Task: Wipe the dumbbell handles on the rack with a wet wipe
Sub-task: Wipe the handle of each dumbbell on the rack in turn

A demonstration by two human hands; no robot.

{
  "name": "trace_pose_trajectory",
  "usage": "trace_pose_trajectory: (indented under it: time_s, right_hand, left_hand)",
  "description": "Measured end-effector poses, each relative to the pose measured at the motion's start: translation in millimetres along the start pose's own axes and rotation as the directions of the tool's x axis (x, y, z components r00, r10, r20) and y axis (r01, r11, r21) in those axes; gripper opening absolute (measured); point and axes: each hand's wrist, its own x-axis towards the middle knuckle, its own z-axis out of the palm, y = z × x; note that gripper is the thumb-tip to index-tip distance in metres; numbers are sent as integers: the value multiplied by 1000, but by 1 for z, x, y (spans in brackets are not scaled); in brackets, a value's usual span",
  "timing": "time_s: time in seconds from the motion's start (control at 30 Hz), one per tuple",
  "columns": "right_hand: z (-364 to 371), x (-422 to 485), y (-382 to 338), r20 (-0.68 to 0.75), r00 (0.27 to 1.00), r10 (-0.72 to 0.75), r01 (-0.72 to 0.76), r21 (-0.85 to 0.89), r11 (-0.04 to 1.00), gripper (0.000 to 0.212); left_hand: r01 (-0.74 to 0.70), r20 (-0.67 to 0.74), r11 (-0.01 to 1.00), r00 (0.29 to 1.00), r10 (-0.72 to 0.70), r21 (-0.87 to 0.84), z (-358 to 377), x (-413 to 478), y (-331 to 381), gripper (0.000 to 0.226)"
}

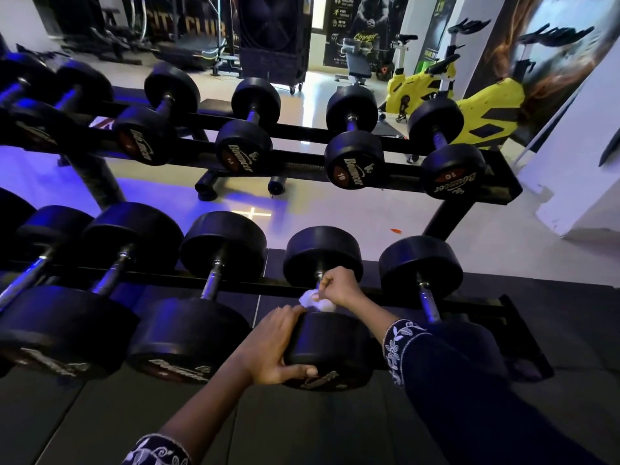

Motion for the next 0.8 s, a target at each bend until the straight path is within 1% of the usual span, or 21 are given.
trace_pose_trajectory:
  time_s: [0.07, 0.1, 0.17, 0.2, 0.27, 0.33, 0.47, 0.53, 0.6, 0.7, 0.73, 0.77, 0.8]
  right_hand:
    - [7, 6, -9, -47, 999, -4, 6, 29, 1000, 9]
    - [10, 6, -12, -55, 998, 1, 1, 47, 999, 11]
    - [15, 3, -13, -40, 999, 2, 1, 70, 998, 14]
    - [17, 1, -11, -8, 1000, -5, 5, 71, 997, 14]
    - [19, -5, -7, 73, 997, -30, 26, 52, 998, 13]
    - [19, -7, -8, 91, 995, -39, 32, 74, 997, 15]
    - [23, 2, -20, -76, 997, 22, -7, 190, 982, 11]
    - [27, 4, -24, -106, 994, 42, -18, 217, 976, 13]
    - [27, 2, -21, -67, 997, 45, -30, 215, 976, 15]
    - [24, -5, -12, 109, 994, 29, -43, 133, 990, 14]
    - [24, -7, -11, 141, 990, 25, -41, 115, 993, 12]
    - [23, -8, -12, 135, 991, 20, -37, 121, 992, 10]
    - [22, -8, -13, 92, 995, 27, -40, 143, 989, 11]
  left_hand:
    - [55, 68, 992, 996, -63, 117, -7, -8, -7, 116]
    - [86, 94, 986, 991, -100, 141, -10, -12, -10, 118]
    - [139, 128, 981, 979, -156, 132, -17, -15, -14, 119]
    - [160, 136, 980, 975, -176, 119, -20, -15, -13, 117]
    - [194, 116, 976, 972, -205, 101, -23, -13, -11, 111]
    - [220, 101, 970, 968, -230, 105, -22, -11, -10, 104]
    - [235, 93, 964, 965, -247, 121, -24, -11, -9, 100]
    - [250, 84, 962, 962, -260, 114, -26, -13, -8, 100]
    - [260, 70, 958, 960, -269, 119, -26, -13, -8, 101]
    - [273, 57, 956, 958, -280, 107, -24, -14, -8, 100]
    - [278, 59, 955, 957, -284, 102, -24, -15, -9, 99]
    - [283, 66, 954, 955, -289, 96, -24, -15, -9, 97]
    - [287, 70, 954, 953, -293, 84, -24, -14, -8, 94]
